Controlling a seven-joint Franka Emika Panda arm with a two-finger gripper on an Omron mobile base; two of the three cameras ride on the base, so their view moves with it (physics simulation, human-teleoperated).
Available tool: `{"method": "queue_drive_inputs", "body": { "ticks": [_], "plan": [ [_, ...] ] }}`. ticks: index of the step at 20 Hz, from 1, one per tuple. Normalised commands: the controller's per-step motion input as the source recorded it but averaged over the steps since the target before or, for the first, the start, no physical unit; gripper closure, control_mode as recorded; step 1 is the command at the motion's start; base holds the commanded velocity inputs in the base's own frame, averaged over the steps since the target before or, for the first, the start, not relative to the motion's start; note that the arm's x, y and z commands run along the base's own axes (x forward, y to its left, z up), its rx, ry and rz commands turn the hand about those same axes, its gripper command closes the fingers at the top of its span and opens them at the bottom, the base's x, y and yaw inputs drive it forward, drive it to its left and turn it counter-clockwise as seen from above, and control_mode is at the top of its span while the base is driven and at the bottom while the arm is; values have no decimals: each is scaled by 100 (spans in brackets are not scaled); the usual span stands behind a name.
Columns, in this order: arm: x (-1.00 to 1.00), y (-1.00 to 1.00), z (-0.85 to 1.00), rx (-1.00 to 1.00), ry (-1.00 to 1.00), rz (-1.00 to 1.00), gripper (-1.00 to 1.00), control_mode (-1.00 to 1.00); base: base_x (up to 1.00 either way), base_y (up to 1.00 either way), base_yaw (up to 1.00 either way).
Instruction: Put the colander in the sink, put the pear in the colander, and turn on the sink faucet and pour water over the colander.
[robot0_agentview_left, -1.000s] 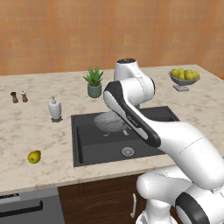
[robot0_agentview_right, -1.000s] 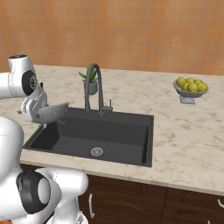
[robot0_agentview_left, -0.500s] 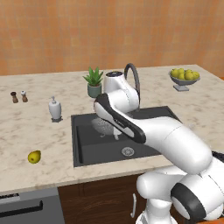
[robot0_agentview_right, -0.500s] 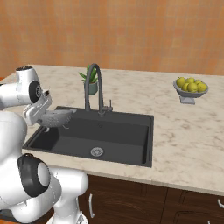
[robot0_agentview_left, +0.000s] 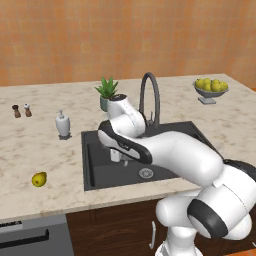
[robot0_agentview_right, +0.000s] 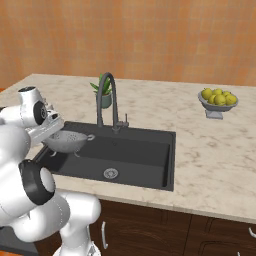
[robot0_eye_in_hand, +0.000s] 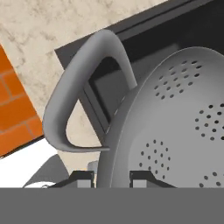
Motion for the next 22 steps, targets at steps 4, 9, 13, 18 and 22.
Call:
{"method": "queue_drive_inputs", "body": {
  "ticks": [4, 9, 13, 18, 22],
  "plan": [
    [43, -3, -44, 1, 0, -31, 100, -100, 0, 0, 0],
    [24, 0, -41, 0, 0, -11, 100, -100, 0, 0, 0],
    [23, -1, -27, 0, 0, 2, 100, -100, 0, 0, 0],
    [12, -19, -12, 2, 1, 12, 100, -100, 0, 0, 0],
    [0, -20, -15, 7, 0, 13, 100, -100, 0, 0, 0]
  ]
}}
